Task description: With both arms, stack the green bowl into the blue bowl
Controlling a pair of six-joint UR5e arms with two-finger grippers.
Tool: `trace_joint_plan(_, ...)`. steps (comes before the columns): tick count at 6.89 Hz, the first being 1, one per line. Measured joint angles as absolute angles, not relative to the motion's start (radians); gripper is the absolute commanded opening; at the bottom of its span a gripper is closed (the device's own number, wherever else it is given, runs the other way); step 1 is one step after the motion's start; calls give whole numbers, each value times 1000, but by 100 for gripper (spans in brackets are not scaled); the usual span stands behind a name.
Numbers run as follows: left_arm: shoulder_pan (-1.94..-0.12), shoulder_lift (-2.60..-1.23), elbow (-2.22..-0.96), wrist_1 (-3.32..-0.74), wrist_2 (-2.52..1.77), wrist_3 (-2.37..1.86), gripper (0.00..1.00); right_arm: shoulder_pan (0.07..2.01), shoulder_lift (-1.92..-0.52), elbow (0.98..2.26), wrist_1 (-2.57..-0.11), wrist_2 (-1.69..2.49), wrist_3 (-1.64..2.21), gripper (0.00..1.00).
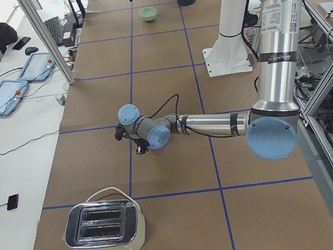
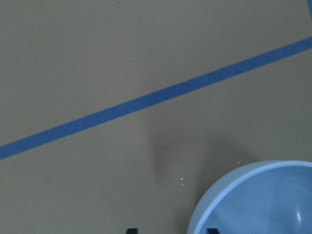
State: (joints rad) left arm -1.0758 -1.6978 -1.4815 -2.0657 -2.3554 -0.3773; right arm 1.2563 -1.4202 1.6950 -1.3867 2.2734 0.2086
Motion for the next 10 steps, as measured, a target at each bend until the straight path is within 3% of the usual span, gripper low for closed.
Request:
trace_joint_plan(4,-1074,-1712,-1592,-2141,-2367,-588,0,1256,-1419,1695,-1387,2273,209,100)
trace_joint_plan(8,-862,-1988,-1610,-2105,-2278,-1071,0,1256,-1419,1696,-1387,2273,210,100)
trace_joint_plan(10,-711,-2153,-1608,-1917,-2103,-1152,0,1256,-1419,1698,-1387,2273,213,100)
